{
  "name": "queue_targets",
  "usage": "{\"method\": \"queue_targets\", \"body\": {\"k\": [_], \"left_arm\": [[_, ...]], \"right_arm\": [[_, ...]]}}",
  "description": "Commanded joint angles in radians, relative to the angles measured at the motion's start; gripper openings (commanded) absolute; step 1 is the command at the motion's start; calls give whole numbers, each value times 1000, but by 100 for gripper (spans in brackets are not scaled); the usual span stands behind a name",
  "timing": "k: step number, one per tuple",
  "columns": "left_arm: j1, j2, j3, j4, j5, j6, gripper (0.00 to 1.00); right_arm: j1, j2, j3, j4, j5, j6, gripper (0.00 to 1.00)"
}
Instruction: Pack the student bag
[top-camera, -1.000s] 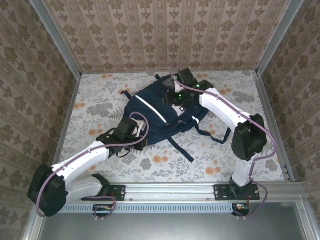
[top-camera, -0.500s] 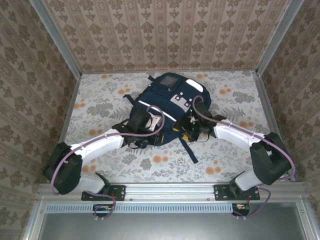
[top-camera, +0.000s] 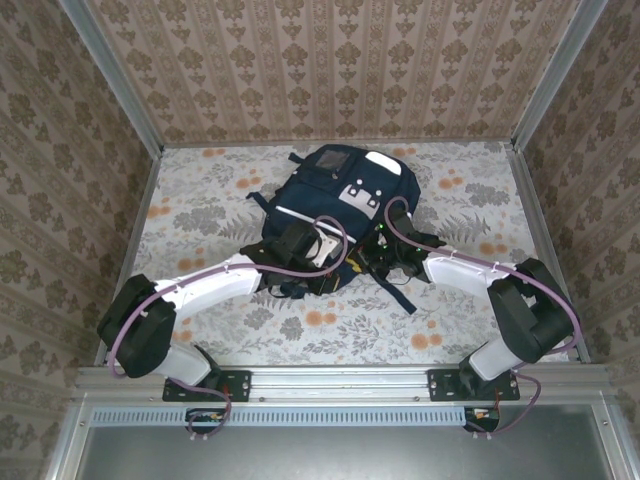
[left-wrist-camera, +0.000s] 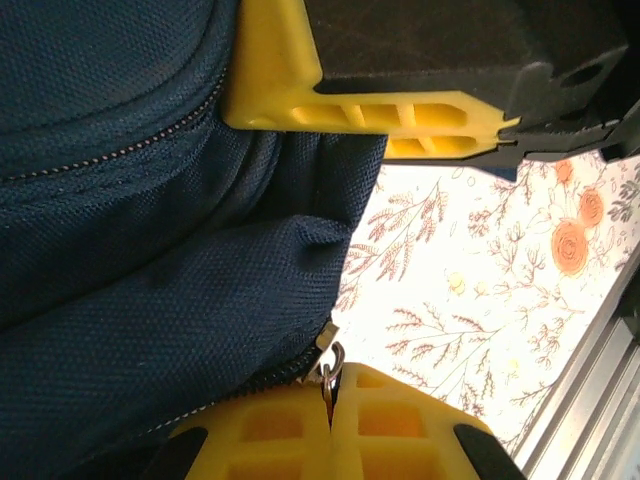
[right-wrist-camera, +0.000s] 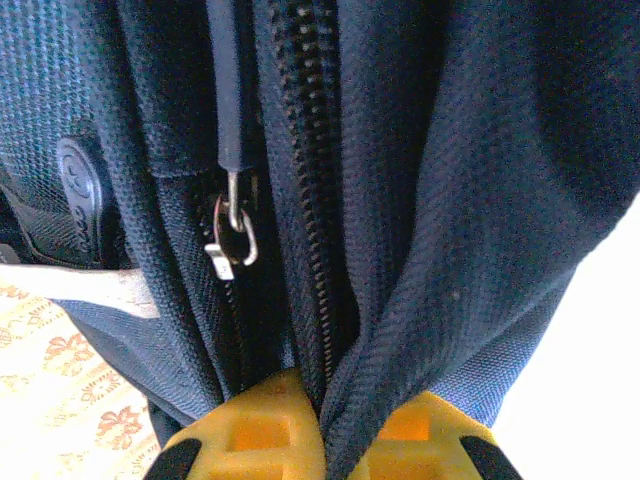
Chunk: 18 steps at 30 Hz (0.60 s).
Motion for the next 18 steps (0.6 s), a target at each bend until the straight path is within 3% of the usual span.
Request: {"method": "queue_targets", "body": {"k": [1,8,18], "left_arm": [[-25,-31,47,-40,57,70,0],[14,-57,34,-135,46,94,0],[89,-104,43,-237,-2,134,0]], "right_arm": [[7,-7,52,-115,92,-119,0],[-5,-40,117,-287,178,-306,0],[-42,-80,122,-401,221,-411,0]]}}
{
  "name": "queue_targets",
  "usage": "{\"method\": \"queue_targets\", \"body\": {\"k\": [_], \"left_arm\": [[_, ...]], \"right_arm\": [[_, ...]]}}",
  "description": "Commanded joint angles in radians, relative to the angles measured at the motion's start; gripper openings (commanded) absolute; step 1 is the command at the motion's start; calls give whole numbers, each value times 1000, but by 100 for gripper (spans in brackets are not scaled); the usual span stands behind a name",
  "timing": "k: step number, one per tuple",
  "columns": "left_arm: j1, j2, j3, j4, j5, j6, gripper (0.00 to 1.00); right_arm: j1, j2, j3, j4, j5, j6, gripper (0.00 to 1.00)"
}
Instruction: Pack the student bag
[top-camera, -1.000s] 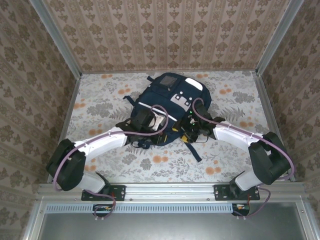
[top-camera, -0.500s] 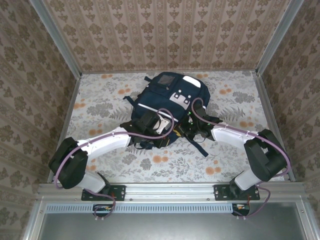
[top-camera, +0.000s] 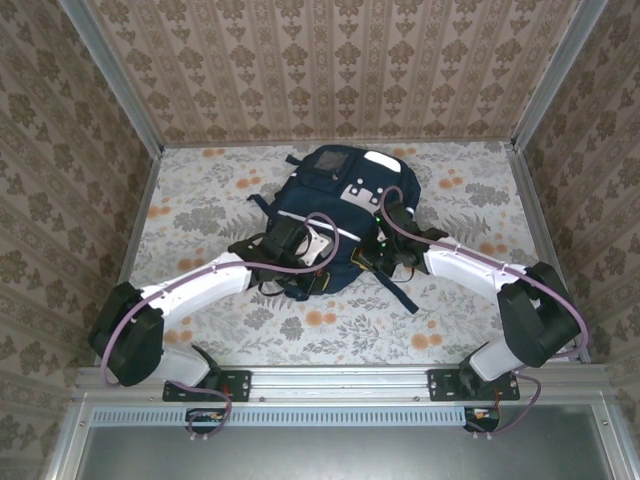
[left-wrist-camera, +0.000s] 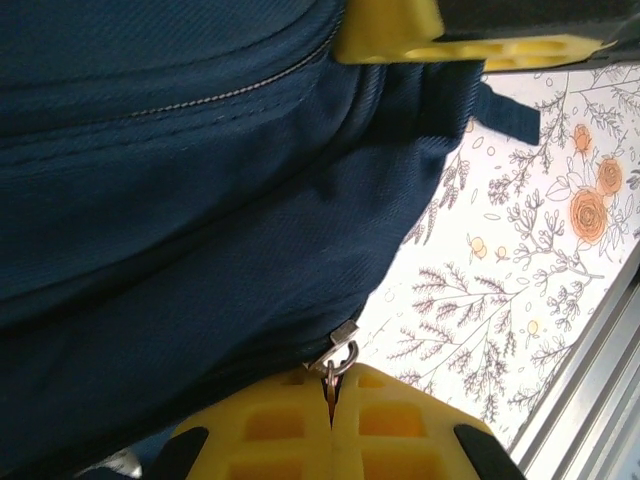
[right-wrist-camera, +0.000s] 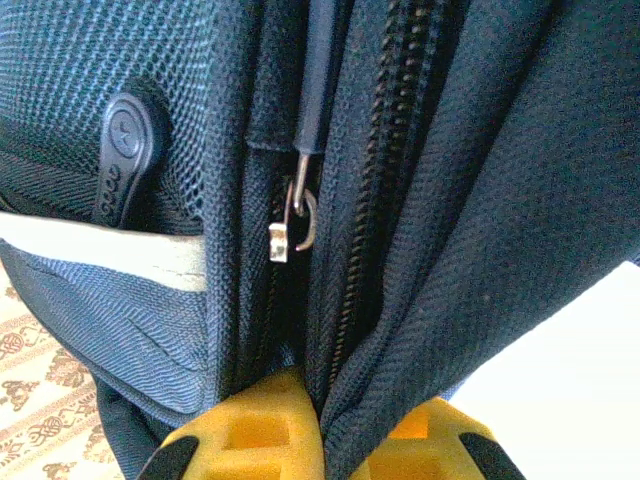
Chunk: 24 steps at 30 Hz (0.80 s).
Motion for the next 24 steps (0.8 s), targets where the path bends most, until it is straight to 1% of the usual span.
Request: {"method": "queue_targets", "body": {"k": [1,4,10,13,16,20,22,23,24], "left_arm": [[29,-45,26,-117,-18,42,0],[52,-51,17,-127,-24,37,0],[94,-50,1,-119,-19,24,0],[104,-31,8,-102,-10,16,0],[108,1,30,-92,-2,10,0],[105,33,47,-66,38,-1,0],[91,47,52,-37,70,-8,0],[78,56,57,-22,83,-10,0],[63,63,67,-14,96,-12,0]], "right_arm": [[-47,-53,7,-148,127,-118,0],[-87,-89,-4,-195,146,-158,0],[-208,-165,-44,-265,161,-242,0],[-269,-186,-43,-317,192,-273,0],[-323,-199,-31,-346,258,-300,0],[-398,-209,-18,-370,306,-321,0],[-400,-217,-13,-350,268,-340,0],[-391,-221,-8,-338,218,-351,4],[-378,-227,-1,-336,180,-356,12]]}}
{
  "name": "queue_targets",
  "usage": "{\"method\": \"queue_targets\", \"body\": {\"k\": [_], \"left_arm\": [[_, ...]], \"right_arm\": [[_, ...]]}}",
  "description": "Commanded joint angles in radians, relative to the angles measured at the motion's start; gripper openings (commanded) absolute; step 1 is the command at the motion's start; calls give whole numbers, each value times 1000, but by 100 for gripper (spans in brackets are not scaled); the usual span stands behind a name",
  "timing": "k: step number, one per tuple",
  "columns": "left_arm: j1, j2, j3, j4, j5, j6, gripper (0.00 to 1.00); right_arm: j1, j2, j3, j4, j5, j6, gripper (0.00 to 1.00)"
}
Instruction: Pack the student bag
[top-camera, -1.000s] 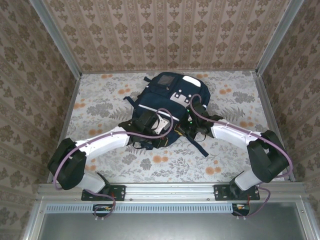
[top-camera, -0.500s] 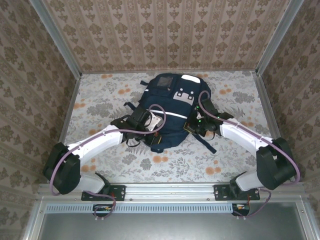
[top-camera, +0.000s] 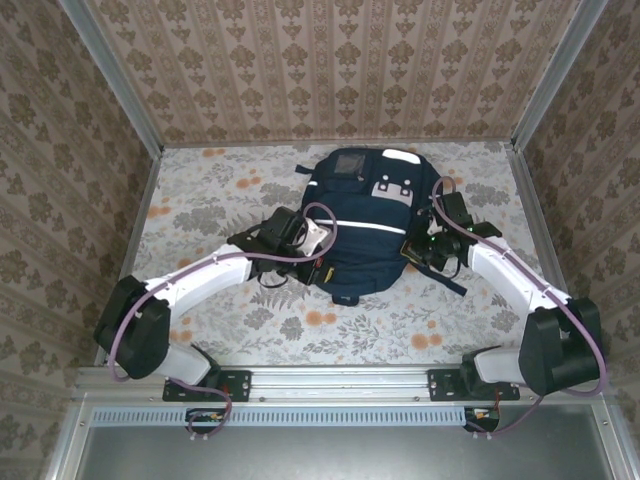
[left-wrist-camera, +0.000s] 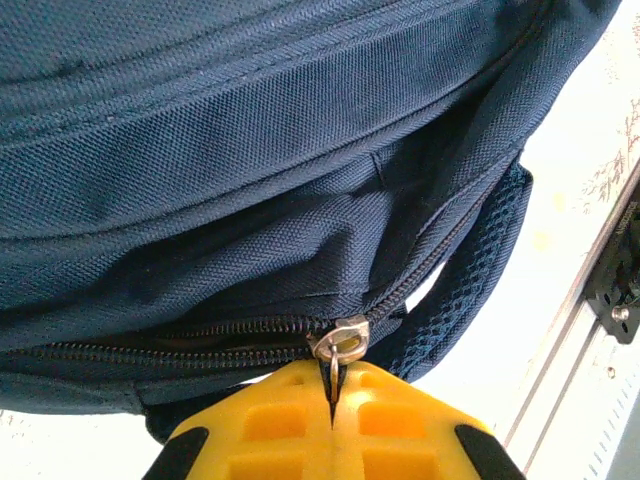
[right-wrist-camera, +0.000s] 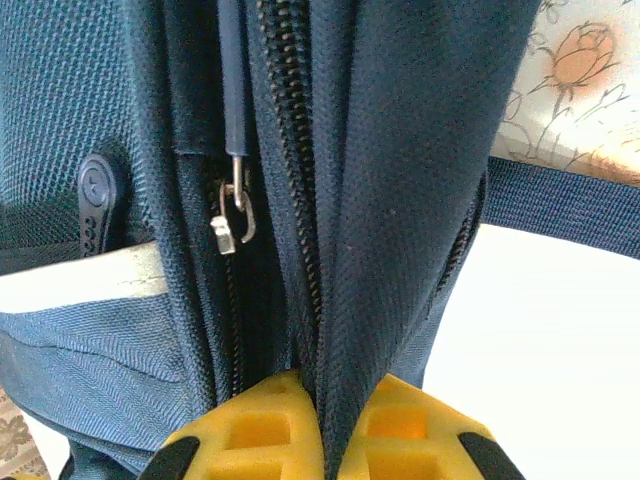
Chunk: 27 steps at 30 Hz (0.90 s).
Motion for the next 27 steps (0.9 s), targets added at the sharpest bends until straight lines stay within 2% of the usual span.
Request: {"method": "queue_targets", "body": {"k": [1,2,6,7,8,10,11,13,15,16,18,20,24,27], "left_arm": [[-16,12,37,-45,-8,-15,0],[-44,17,49,-35,0,-6,0],[-110,26,76,-7,17,19,0],[-117,26,75,5,25,21,0],[-123,28,74,9,26,24,0],[-129,27,72,22,25,27,0],[-133,27,70,33,27,27,0],[-144,35,72,62,28,26,0],[-164,52,89,97,35,37,0],[-180,67,105,112,33,47,0],[-216,99,143,135,32,71,0],[-253,139,192,141,29,105,0],[-320,206,274,114,16,168,0],[-352,249,314,84,-1,207,0]], "right_arm": [[-21,-57,35,-65,161,-62,23],[12,-75,48,-84,167,-61,33],[130,-155,102,-175,256,-67,56],[143,-174,106,-193,276,-71,64],[146,-192,105,-202,279,-72,76],[145,-226,89,-196,257,-68,88],[148,-244,73,-196,246,-37,99],[151,-267,28,-169,163,57,100],[150,-289,-47,-123,69,221,100],[151,-303,-100,-60,12,305,100],[169,-334,-187,49,-24,444,100],[190,-363,-233,108,7,516,100],[203,-423,-239,66,124,518,100],[199,-483,-306,110,204,549,100]]}}
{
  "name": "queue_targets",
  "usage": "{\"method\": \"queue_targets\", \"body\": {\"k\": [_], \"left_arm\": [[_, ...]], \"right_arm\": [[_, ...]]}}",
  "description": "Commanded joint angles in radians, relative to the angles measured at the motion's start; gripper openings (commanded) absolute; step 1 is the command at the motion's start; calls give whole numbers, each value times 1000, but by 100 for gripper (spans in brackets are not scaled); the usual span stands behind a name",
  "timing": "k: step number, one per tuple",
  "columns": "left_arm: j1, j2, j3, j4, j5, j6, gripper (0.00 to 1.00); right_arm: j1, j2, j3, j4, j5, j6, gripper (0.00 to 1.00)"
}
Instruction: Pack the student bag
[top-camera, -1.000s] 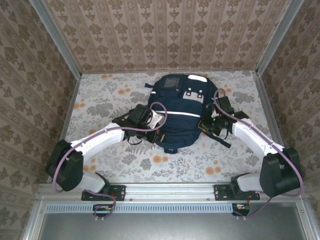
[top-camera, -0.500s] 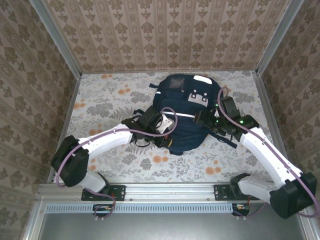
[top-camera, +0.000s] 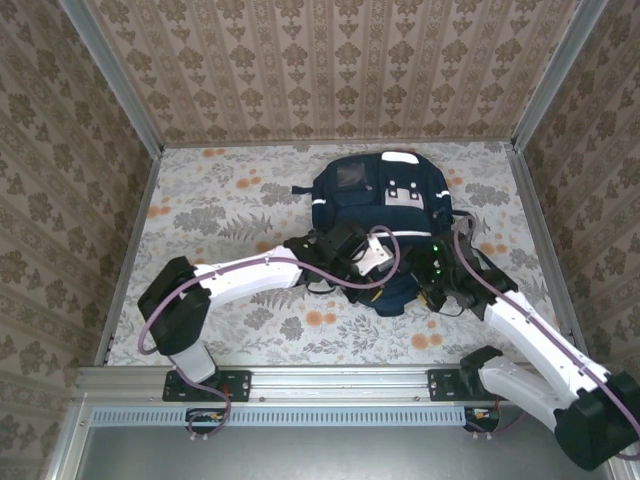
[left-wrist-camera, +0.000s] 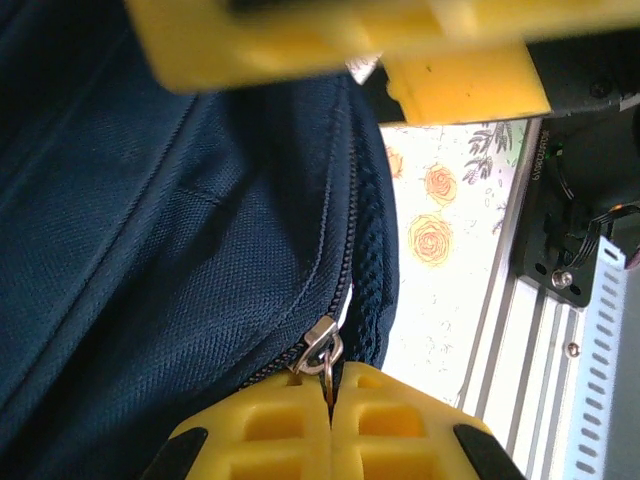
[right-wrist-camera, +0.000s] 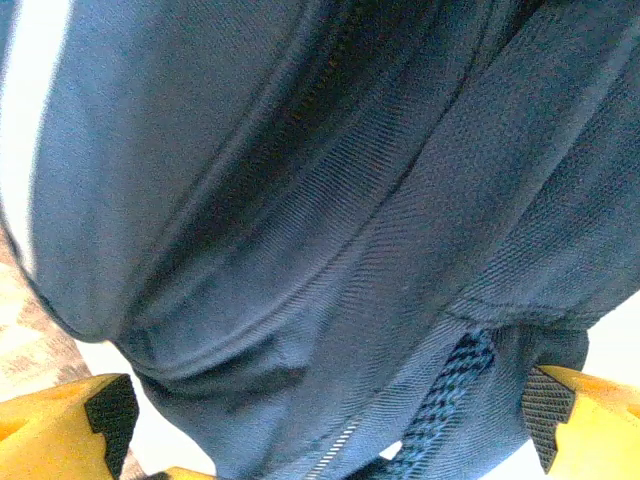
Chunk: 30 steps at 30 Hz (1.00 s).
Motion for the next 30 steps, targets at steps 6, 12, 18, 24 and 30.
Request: {"method": "queue_targets", "body": {"k": [6,12,18,24,30], "left_arm": [[-51,19,73,58,9,108,0],[-51,12,66,26,-37,145,0],[26,-27,-10,-5,-122,70,0],[74,-93,-120,0,-145,-6,0],[161,-150,-230,15,-202,-94,0]], "right_arm": [[-7,18,-158,222,23,176,36],[-12,118,-56,125,47,49,0],[-79,48,-35,11,126,-18,0],[-174,32,-27,-12,109,-66,0],[-231,36,-21,-10,85,-104,0]]}}
